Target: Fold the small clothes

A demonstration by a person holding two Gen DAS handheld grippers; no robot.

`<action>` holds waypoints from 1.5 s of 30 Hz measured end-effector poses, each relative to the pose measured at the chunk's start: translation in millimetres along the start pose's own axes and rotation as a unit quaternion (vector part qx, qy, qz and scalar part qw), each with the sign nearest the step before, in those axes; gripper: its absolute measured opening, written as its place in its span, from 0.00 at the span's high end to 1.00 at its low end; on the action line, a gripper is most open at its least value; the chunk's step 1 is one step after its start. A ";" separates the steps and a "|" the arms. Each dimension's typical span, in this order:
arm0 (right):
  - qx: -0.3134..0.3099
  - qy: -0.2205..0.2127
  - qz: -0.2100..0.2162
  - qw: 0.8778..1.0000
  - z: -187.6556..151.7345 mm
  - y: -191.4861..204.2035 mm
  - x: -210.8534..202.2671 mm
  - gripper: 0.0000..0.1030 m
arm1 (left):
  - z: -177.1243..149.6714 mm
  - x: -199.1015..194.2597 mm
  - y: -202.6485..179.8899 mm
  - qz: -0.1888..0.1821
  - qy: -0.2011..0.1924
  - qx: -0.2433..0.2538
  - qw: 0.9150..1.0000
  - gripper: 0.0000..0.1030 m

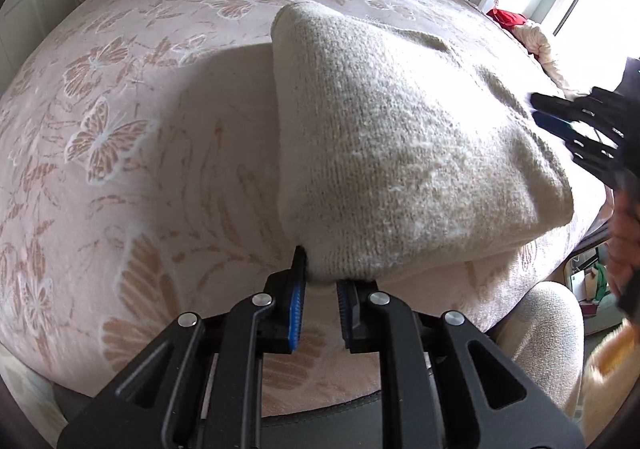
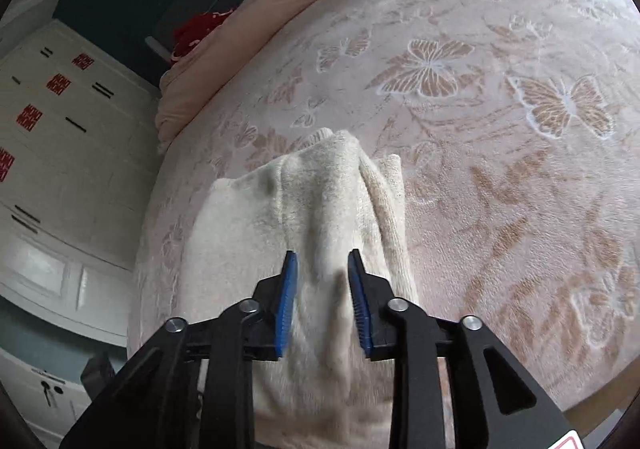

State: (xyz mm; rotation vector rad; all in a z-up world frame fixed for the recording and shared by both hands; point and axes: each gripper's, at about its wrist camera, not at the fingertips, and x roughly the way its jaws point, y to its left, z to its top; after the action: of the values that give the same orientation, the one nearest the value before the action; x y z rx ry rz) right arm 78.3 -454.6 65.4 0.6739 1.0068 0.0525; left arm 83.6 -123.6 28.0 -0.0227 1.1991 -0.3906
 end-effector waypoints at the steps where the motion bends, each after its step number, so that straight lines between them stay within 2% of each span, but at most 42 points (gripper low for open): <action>1: -0.010 0.001 -0.012 1.000 -10.1 1.2 -8.8 0.53 | 0.1 0.0 -0.3 0.001 0.000 0.000 1.000 0.86; 3: -0.019 0.010 -0.028 0.999 -28.8 -0.2 -16.5 0.48 | -0.7 -0.1 -2.1 0.005 -0.002 0.002 1.000 0.86; 6: -0.007 0.039 -0.007 0.999 -54.0 -1.5 -8.3 0.40 | -2.1 0.0 -3.3 0.009 -0.005 -0.002 1.000 0.86; 8: -0.018 0.045 -0.019 0.999 -67.1 2.3 4.0 0.40 | -2.7 0.0 -4.4 0.014 -0.005 -0.004 1.000 0.86; 9: -0.024 0.047 -0.025 0.998 -69.6 5.7 10.0 0.56 | -2.6 -0.4 -5.0 0.016 -0.004 -0.004 1.000 0.86; 10: -0.027 0.049 -0.027 0.998 -70.3 8.4 14.2 0.86 | -2.9 -1.4 -6.4 0.018 -0.003 -0.004 1.000 0.86; 11: -0.024 0.051 -0.023 0.998 -69.3 11.9 15.0 0.86 | -2.3 -2.8 -7.1 0.019 -0.002 -0.004 1.000 0.86; 15: -0.057 -0.025 -0.028 0.998 -55.6 29.7 -34.1 0.88 | -0.3 -11.4 -10.9 0.015 -0.003 0.001 1.000 0.85; 16: -0.058 -0.033 -0.029 0.997 -52.9 27.8 -41.9 0.89 | -0.9 -12.7 -13.1 0.012 -0.002 0.005 1.000 0.85; 18: -0.062 -0.021 -0.053 0.996 -55.1 14.0 -41.9 0.88 | -2.4 -9.6 -17.1 0.014 0.003 0.014 1.000 0.83; 21: -0.059 0.051 -0.086 0.993 -74.2 -15.1 6.3 0.86 | -7.5 5.7 -21.5 0.032 0.021 0.018 0.999 0.83; 23: -0.049 0.039 -0.071 0.995 -78.6 -16.3 1.1 0.84 | -9.7 4.8 -18.4 0.025 0.025 0.005 0.999 0.83; 25: -0.045 0.014 -0.062 0.997 -75.6 -9.9 -17.5 0.78 | -10.9 -12.2 -18.6 0.018 0.011 0.013 1.000 0.83; 27: -0.056 -0.007 -0.078 0.995 -73.0 -1.1 -36.1 0.76 | -12.2 -40.7 -21.2 0.004 -0.010 0.028 1.000 0.83; 30: -0.096 -0.038 -0.100 0.990 -73.4 16.6 -58.0 0.88 | -10.2 -86.8 -27.6 -0.023 -0.054 0.033 0.998 0.83; 32: -0.103 -0.033 -0.081 0.991 -74.5 23.0 -62.5 0.88 | -1.4 -104.9 -34.4 -0.039 -0.082 0.028 0.995 0.82; 33: -0.100 -0.027 -0.070 0.992 -73.8 25.4 -59.3 0.86 | 4.9 -105.7 -39.2 -0.039 -0.087 0.029 0.995 0.78; 35: -0.100 -0.025 -0.049 0.993 -71.5 34.2 -52.8 0.85 | 20.3 -92.3 -48.2 -0.036 -0.080 0.028 0.996 0.77; 38: -0.124 -0.017 -0.032 0.992 -61.5 59.9 -36.1 0.85 | 42.4 -55.8 -49.7 -0.033 -0.051 -0.001 0.998 0.77; 40: -0.138 -0.005 -0.046 0.989 -55.1 64.7 -17.5 0.86 | 51.5 -32.0 -49.5 -0.020 -0.026 -0.006 0.999 0.77; 41: -0.140 0.000 -0.083 0.987 -51.9 55.7 -2.7 0.87 | 52.8 -19.7 -48.8 -0.004 -0.023 -0.004 1.000 0.77; 42: -0.137 0.008 -0.123 0.983 -50.0 42.7 12.6 0.97 | 52.8 -11.2 -48.2 0.007 -0.018 -0.001 1.000 0.76; 43: -0.127 0.024 -0.138 0.982 -50.3 24.9 27.8 1.00 | 52.3 -4.6 -48.4 0.010 -0.018 0.002 1.000 0.76; 45: -0.086 0.021 -0.104 0.991 -48.9 3.0 31.8 1.00 | 50.0 -0.2 -49.7 0.006 -0.023 0.014 1.000 0.75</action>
State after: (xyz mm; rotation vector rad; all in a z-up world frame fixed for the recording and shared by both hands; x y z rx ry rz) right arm 57.8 -417.1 25.7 0.4083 1.0940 -0.0295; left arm 115.0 -179.2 57.8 0.0006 1.1482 -0.3941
